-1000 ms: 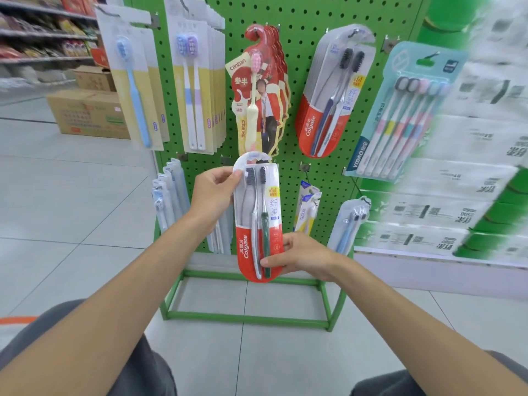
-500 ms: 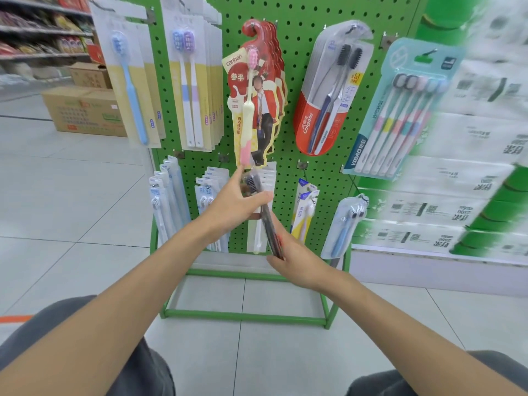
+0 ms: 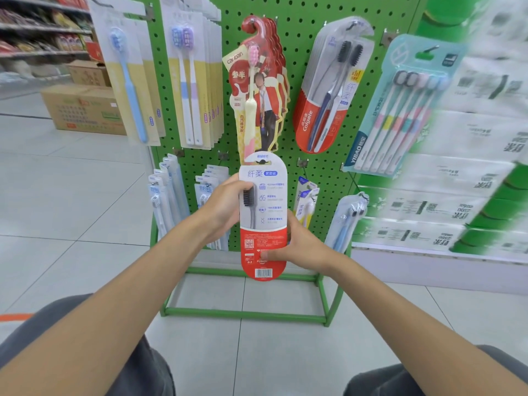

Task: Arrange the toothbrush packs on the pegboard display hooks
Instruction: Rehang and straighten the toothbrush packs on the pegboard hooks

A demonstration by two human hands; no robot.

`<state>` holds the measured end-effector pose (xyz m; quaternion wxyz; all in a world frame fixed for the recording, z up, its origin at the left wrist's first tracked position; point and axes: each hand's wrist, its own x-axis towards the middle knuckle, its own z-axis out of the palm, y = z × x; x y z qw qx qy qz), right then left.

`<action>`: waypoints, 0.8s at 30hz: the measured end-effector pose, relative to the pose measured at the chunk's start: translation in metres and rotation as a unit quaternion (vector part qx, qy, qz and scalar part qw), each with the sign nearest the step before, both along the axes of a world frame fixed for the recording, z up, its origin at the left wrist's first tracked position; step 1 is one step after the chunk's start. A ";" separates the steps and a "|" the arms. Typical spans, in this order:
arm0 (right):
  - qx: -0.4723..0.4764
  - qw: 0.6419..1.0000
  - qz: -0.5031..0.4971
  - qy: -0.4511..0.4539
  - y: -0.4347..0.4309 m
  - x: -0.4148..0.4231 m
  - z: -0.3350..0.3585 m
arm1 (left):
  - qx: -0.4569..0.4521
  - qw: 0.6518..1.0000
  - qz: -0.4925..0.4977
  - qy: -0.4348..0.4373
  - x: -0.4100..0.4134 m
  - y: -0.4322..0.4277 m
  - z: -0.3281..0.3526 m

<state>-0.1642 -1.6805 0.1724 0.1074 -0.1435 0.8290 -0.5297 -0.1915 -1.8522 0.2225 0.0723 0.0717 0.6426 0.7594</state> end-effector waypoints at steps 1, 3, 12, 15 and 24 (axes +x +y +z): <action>-0.015 1.000 -0.005 -0.006 0.001 -0.004 0.000 | 0.000 1.000 -0.003 -0.006 -0.001 0.000 -0.001; -0.035 0.999 -0.028 -0.008 0.001 -0.009 0.004 | 0.000 1.000 -0.008 -0.021 -0.003 0.001 -0.004; -0.190 0.971 -0.147 0.011 0.025 -0.025 0.049 | -0.061 0.995 -0.054 -0.051 -0.003 0.005 -0.011; -0.176 0.970 -0.161 0.036 0.025 -0.023 0.054 | -0.054 0.995 -0.065 -0.056 -0.002 0.005 -0.010; 0.090 0.952 -0.174 0.236 0.008 -0.019 0.034 | 0.027 0.997 -0.033 -0.057 -0.003 0.006 -0.011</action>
